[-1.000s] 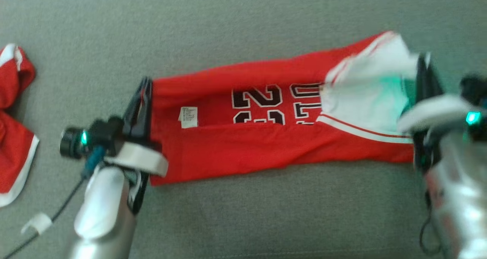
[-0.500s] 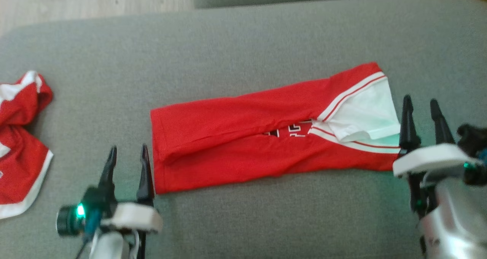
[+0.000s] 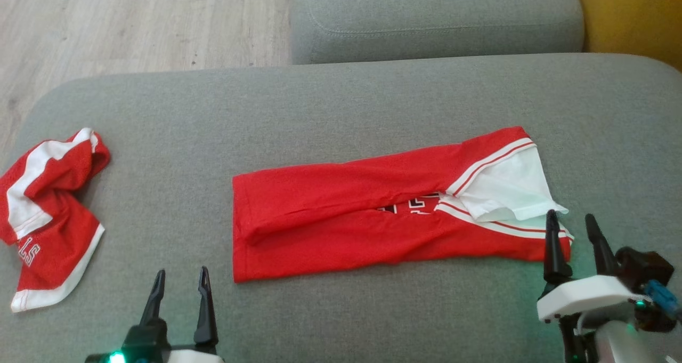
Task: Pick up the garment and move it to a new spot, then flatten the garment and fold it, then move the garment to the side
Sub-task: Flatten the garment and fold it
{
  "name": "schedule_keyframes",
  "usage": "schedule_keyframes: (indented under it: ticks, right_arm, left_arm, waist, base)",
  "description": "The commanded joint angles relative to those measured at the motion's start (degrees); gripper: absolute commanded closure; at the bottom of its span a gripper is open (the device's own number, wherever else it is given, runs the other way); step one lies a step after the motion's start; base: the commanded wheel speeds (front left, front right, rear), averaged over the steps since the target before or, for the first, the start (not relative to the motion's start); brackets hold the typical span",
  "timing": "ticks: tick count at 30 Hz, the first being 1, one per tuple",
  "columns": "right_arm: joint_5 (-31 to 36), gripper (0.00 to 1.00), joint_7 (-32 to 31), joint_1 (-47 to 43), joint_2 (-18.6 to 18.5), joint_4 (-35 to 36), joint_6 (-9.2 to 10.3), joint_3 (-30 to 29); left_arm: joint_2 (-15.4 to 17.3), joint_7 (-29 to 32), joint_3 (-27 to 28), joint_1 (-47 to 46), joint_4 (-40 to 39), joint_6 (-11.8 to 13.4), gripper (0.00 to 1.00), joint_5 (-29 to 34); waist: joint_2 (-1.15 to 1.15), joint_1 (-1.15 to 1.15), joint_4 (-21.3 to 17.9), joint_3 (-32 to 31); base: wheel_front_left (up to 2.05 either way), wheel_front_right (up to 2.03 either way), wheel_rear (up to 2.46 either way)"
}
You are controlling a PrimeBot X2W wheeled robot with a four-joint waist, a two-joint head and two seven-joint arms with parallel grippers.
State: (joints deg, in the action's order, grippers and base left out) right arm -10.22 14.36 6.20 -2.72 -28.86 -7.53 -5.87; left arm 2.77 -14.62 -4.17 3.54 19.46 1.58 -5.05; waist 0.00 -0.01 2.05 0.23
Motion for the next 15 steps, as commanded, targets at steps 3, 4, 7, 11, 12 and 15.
schedule_keyframes:
  ticks: [3, 4, 7, 11, 12, 15]
  right_arm:
    - [-1.0, 0.0, 0.6, 1.4, -0.2, 1.1, 0.04, 2.3]
    - [-1.1, 0.0, 0.6, 1.7, -0.2, 0.8, 0.04, 2.3]
    - [-0.5, 0.0, 0.6, 3.0, -0.2, -0.1, 0.04, 2.3]
    - [2.3, 0.0, 0.6, 9.1, -0.3, -4.3, 0.04, 0.0]
    - [3.2, 0.0, 0.6, 10.9, -0.5, -5.8, 0.04, -0.6]
    - [5.5, 0.0, 0.6, 16.7, -1.5, -11.0, 0.04, -2.5]
  left_arm:
    - [0.1, -0.4, 0.5, -1.5, -2.1, 0.4, 0.0, -0.4]
    - [0.1, -0.4, 0.2, -1.6, -2.1, 0.4, 0.0, -0.5]
    - [0.1, -0.4, -0.3, -2.2, -2.1, 0.3, 0.0, -0.8]
    - [0.1, -0.4, -1.7, -4.3, -1.7, -0.2, 0.0, -1.0]
    - [0.1, -0.4, -2.2, -4.9, -1.5, -0.3, 0.0, -1.1]
    - [0.1, -0.4, -3.1, -6.4, -1.0, -0.6, 0.0, -1.4]
  waist:
    - [0.0, 0.01, 0.3, 0.2]
    - [0.0, 0.01, 0.4, 0.5]
    - [0.0, 0.01, 0.5, 1.6]
    - [0.0, 0.01, 1.2, 5.1]
    - [0.0, 0.01, 1.4, 6.0]
    - [0.0, 0.01, 2.3, 8.2]
  base:
    - [0.0, 0.0, 0.0]
    - [0.0, 0.0, 0.0]
    - [0.0, 0.0, 0.0]
    - [0.0, 0.0, 0.0]
    - [0.0, 0.0, 0.0]
    - [0.0, 0.0, 0.0]
